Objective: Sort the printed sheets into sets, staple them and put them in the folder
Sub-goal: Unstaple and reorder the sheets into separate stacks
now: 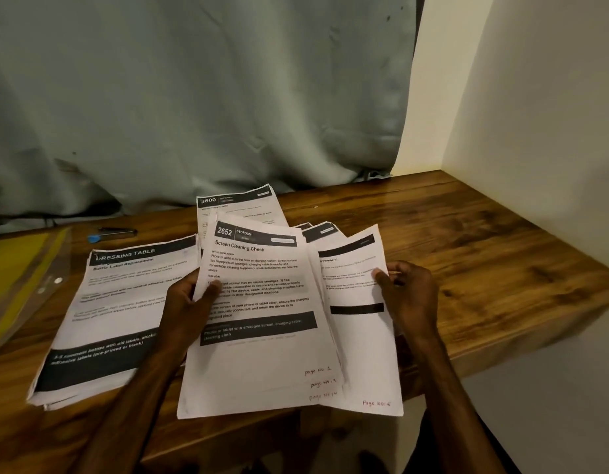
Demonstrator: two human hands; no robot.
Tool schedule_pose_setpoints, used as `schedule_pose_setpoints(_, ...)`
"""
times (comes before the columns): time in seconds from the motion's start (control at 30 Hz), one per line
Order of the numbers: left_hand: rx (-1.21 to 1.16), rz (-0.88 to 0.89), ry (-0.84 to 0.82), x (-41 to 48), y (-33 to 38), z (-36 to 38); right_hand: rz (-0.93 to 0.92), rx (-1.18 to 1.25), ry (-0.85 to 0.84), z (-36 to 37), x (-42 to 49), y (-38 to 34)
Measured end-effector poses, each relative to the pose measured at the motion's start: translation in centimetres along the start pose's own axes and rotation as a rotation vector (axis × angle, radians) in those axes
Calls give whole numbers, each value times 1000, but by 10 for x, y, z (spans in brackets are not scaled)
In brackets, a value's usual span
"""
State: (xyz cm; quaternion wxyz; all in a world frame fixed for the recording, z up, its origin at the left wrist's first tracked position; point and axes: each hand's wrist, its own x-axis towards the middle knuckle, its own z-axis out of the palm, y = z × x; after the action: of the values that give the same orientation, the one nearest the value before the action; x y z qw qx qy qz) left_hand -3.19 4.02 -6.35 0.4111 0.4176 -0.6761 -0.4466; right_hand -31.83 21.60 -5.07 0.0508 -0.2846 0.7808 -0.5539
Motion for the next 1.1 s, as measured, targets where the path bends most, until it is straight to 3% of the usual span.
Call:
schedule_pose_setpoints(0.13,18,35,34,0,-3,0,-1,-37,-86,4,-4,1)
schedule_pose_setpoints(0.47,187,75,166,4,-16,2,-6,-74,53,-7,1,-6)
schedule_pose_setpoints(1.1,265,139,163,-6,-1,8,-8,22,110,-20,4,0)
